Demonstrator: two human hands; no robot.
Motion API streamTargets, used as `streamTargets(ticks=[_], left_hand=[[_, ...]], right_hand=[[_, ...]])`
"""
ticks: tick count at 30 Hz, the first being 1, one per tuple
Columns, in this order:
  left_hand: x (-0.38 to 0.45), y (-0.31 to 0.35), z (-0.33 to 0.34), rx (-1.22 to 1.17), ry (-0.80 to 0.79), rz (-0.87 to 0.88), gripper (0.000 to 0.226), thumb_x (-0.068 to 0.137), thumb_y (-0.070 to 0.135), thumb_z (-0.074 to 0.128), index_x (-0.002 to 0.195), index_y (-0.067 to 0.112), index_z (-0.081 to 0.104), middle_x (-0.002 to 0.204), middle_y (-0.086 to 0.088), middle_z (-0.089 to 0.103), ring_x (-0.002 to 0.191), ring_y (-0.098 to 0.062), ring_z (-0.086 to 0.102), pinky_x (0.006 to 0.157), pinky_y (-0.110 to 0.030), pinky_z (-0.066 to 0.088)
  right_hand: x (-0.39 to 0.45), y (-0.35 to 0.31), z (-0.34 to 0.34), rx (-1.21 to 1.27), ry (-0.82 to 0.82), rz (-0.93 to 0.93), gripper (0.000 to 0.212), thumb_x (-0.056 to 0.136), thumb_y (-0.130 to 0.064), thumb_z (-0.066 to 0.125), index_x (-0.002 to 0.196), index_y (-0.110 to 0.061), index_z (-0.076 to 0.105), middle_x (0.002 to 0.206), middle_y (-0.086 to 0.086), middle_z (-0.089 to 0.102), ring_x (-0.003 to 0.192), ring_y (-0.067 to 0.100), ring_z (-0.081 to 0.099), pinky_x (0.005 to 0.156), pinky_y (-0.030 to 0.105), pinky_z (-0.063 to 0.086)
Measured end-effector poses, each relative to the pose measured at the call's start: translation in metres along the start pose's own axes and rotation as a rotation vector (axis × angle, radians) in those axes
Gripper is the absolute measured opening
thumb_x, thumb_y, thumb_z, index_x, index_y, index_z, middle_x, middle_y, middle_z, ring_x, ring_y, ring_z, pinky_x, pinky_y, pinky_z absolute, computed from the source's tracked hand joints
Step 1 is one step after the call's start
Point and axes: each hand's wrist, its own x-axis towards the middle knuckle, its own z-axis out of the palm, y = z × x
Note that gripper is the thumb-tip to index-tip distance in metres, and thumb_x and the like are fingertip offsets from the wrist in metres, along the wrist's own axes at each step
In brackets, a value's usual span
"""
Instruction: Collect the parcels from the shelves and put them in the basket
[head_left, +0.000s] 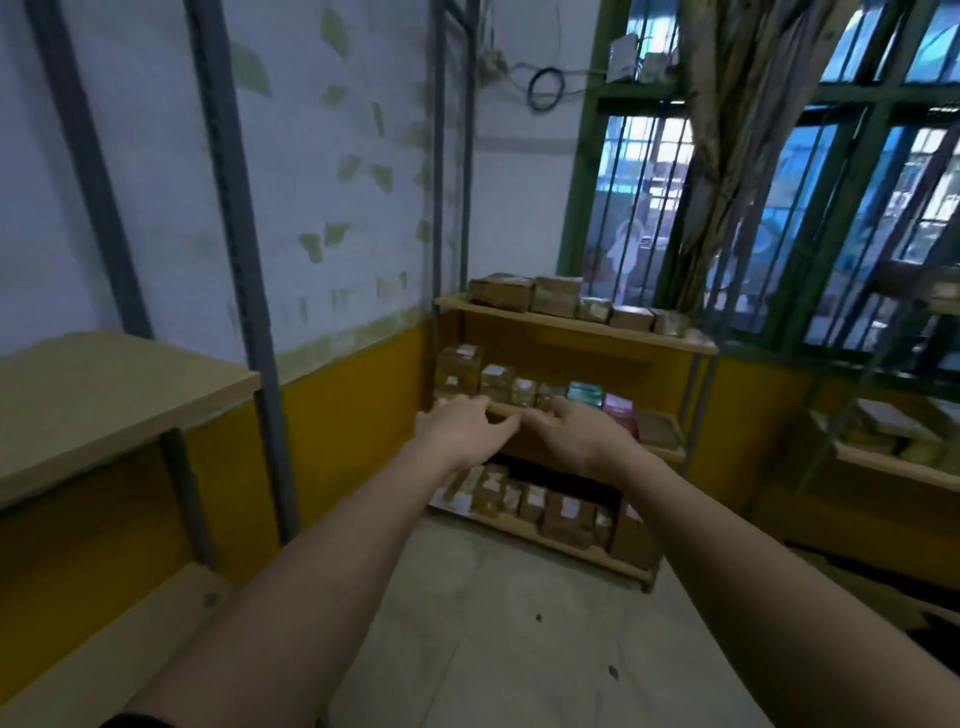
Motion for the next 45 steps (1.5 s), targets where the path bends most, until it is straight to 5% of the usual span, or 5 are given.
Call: streamTargets(ticks=[14, 19, 34, 40, 45], left_hand=[[0.289, 0.056, -0.012, 0.162, 0.074, 0.073, 0.074, 0.094, 0.074, 0.028, 0.152, 0.03, 0.037, 0.157, -0.005, 0.038, 0.143, -0.033, 0.033, 0.114, -0.054, 0.031], [0.398, 0.066, 0.003, -0.047, 0.075, 0.063, 0.076, 0.089, 0.078, 0.029, 0.148, 0.032, 0.043, 0.153, 0.0, 0.045, 0.134, -0.028, 0.047, 0.109, -0.051, 0.041], [0.677, -0.016, 0.007, -0.079, 0.132, 0.005, 0.067, 0.096, 0.071, 0.031, 0.15, 0.032, 0.039, 0.155, -0.001, 0.04, 0.14, -0.028, 0.039, 0.111, -0.052, 0.037], [0.792, -0.064, 0.02, -0.199, 0.101, 0.066, 0.061, 0.099, 0.065, 0.033, 0.146, 0.028, 0.044, 0.152, -0.002, 0.045, 0.135, -0.026, 0.044, 0.107, -0.046, 0.042], [0.881, -0.078, 0.006, -0.428, 0.102, 0.064, 0.048, 0.101, 0.055, 0.041, 0.137, 0.026, 0.053, 0.128, 0.002, 0.061, 0.107, -0.016, 0.057, 0.095, -0.038, 0.049]], right_hand=[[0.267, 0.098, -0.022, 0.12, 0.09, 0.0, 0.068, 0.097, -0.067, 0.03, 0.148, -0.023, 0.04, 0.151, 0.006, 0.045, 0.135, 0.029, 0.045, 0.107, 0.047, 0.04], [0.381, 0.134, -0.025, 0.184, 0.104, -0.007, 0.067, 0.095, -0.068, 0.032, 0.146, -0.025, 0.042, 0.146, 0.004, 0.05, 0.128, 0.026, 0.051, 0.101, 0.044, 0.045], [0.687, 0.135, 0.047, 0.103, -0.083, -0.076, 0.055, 0.099, -0.037, 0.053, 0.15, -0.023, 0.037, 0.148, 0.004, 0.047, 0.125, 0.023, 0.054, 0.099, 0.04, 0.05], [0.782, 0.124, 0.085, 0.463, 0.005, 0.056, 0.044, 0.101, -0.034, 0.052, 0.141, -0.019, 0.047, 0.133, 0.004, 0.057, 0.109, 0.019, 0.059, 0.088, 0.034, 0.053], [0.856, 0.112, 0.09, 0.754, 0.256, 0.189, 0.036, 0.102, -0.033, 0.05, 0.133, -0.015, 0.049, 0.121, 0.001, 0.057, 0.104, 0.017, 0.057, 0.081, 0.03, 0.046]])
